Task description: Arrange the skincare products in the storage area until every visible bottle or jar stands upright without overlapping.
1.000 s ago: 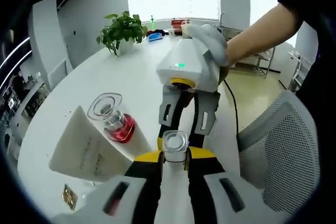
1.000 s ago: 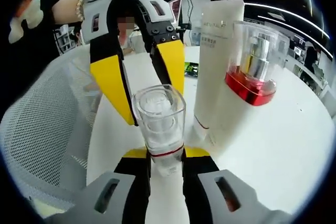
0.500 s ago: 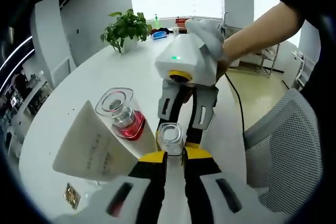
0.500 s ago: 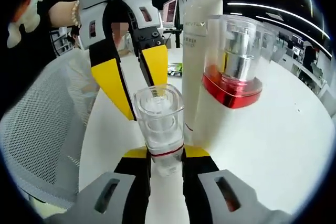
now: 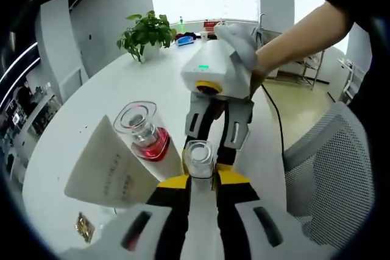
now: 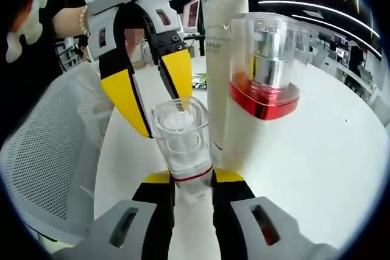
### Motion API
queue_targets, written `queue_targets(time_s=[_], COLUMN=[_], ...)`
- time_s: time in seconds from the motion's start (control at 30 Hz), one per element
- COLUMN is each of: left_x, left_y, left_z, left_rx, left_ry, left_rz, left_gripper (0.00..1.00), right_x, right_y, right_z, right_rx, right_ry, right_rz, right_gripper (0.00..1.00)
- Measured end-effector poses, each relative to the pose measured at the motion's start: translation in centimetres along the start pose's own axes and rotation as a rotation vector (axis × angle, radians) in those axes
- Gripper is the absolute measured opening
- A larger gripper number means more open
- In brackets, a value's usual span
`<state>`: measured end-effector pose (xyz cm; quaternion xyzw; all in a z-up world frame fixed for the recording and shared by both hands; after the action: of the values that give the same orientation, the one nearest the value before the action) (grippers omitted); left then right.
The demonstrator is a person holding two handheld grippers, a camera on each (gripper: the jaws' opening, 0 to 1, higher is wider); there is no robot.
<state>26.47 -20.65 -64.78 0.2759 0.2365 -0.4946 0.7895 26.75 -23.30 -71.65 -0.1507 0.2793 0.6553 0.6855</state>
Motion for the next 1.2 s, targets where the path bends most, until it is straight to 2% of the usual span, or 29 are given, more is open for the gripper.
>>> queue_targets(time_s=[0.43, 0.53, 0.67, 0.83, 1.03, 1.2], left_x=[-1.4, -1.9, -2.5, -3.3, -4.6, -5.7], left_y=[0.0, 0.1, 0.3, 0.6, 0.8, 0.9], left_z=[-0.8, -1.2, -1.7, -2.3, -3.4, -4.1], left_rx=[-0.005, -0.018, -0.037, -0.052, -0.067, -0.121], left_ry=[0.011, 0.016, 0.021, 0.025, 0.038, 0.038], left_rz=[0.019, 0.031, 0.054, 0.079, 0.111, 0.130], left_gripper=[0.23, 0.25, 0.31, 0.37, 0.47, 0.52], right_x=[-1.0, -1.5, -2.2, -2.6, -2.8, -2.9], right_y=[0.0, 0.0, 0.3, 0.7, 1.1, 1.4], right_z=[-1.5, -1.7, -1.5, -1.2, -1.0, -0.8], right_rx=[0.051, 0.067, 0.072, 0.081, 0.116, 0.138], right_ry=[0.038, 0.041, 0.039, 0.039, 0.024, 0.005], right_rz=[-0.052, -0.075, -0.102, -0.139, -0.174, -0.207], right_gripper=[0.30, 0.35, 0.39, 0.50, 0.55, 0.62])
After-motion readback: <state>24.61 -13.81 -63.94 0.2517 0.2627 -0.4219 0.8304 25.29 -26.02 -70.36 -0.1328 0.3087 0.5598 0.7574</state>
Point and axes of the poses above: the point that each gripper's makers call its tool centre point, and the gripper's own axes: x roughly forward along the fingers, y roughly to its left, z roughly out of its top, the point moved 2 cm from there along -x, roughly backward along the fingers, and after that the axes turned 10 degrees about z, right-handed, at the moved point
